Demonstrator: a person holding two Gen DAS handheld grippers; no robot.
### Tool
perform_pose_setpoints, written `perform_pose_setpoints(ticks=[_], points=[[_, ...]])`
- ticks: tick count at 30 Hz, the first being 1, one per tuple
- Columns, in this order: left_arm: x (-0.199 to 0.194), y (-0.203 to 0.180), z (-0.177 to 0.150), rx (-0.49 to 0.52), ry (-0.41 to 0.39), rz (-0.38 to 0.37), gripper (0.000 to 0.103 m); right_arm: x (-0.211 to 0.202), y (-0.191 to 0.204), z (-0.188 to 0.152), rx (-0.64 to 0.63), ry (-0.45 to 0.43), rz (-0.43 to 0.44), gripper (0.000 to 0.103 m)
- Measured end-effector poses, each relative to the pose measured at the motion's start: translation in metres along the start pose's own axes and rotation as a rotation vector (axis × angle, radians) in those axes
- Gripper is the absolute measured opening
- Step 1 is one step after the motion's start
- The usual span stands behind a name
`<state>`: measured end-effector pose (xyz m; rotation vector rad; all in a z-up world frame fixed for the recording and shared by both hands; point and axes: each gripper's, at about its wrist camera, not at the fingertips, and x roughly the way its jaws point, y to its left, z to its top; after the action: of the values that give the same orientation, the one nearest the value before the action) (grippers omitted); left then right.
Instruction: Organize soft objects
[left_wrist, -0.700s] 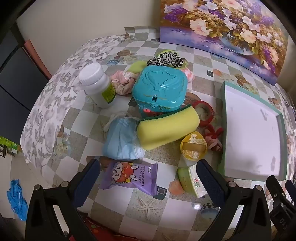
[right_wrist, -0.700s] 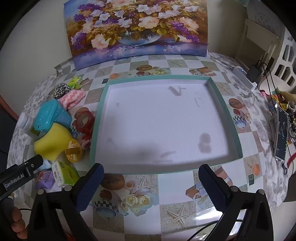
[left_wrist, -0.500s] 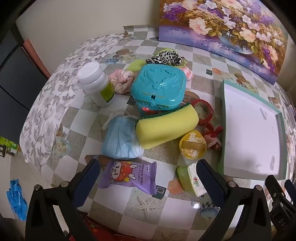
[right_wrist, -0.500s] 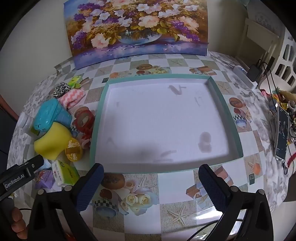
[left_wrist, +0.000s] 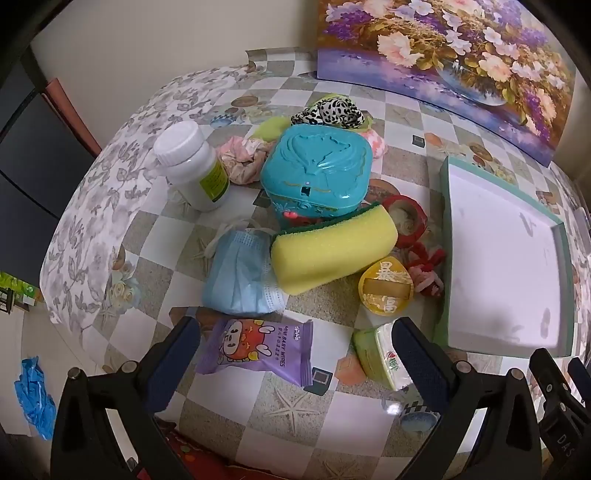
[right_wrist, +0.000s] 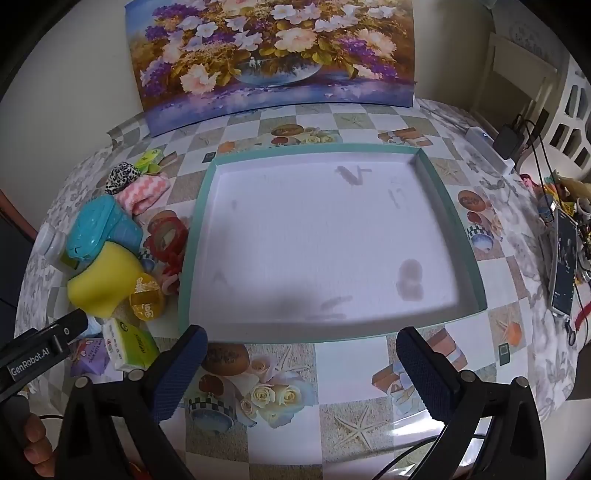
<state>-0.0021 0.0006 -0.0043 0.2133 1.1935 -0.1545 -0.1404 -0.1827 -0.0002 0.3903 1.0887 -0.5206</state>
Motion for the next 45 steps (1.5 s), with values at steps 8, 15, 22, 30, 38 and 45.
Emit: perform_pose_setpoints(ticks=[8,15,22,30,38,45], points=[[0.0006,0.0001,-0.0025,0.001,0.001,-0.002,0.103,0.0018,0.0004,-0.0025,0.000,0.002,0.000,0.103],[0.0009,0.0003,-0.0027,-0.003,0.007,-0.001,0.103,0.0049,0.0008,-0.0039,-0.002,0.013,0.000,0.103],[0.0010,0.0000,-0.0013,-0.003,0.010,-0.002,0.103,0.0037,0.0017,-0.0042,-0.003,0.016,-0.001,0.103],[0.0010,-0.0001,-0.0011,-0.002,0.011,-0.001,0.103,0.0039,0.0017,-0.0042,-0.002,0.018,0.000,0.103],[0.0010,0.0000,-0.0012,-0.002,0.012,-0.002,0.103,0.0040,0.0015,-0.0040,-0.002,0.018,0.000,0.103],[0.0010,-0.0002,-0.0010,-0.003,0.012,-0.001,0.103,0.0041,0.0015,-0.0039,-0.002,0.018,0.000,0.103]])
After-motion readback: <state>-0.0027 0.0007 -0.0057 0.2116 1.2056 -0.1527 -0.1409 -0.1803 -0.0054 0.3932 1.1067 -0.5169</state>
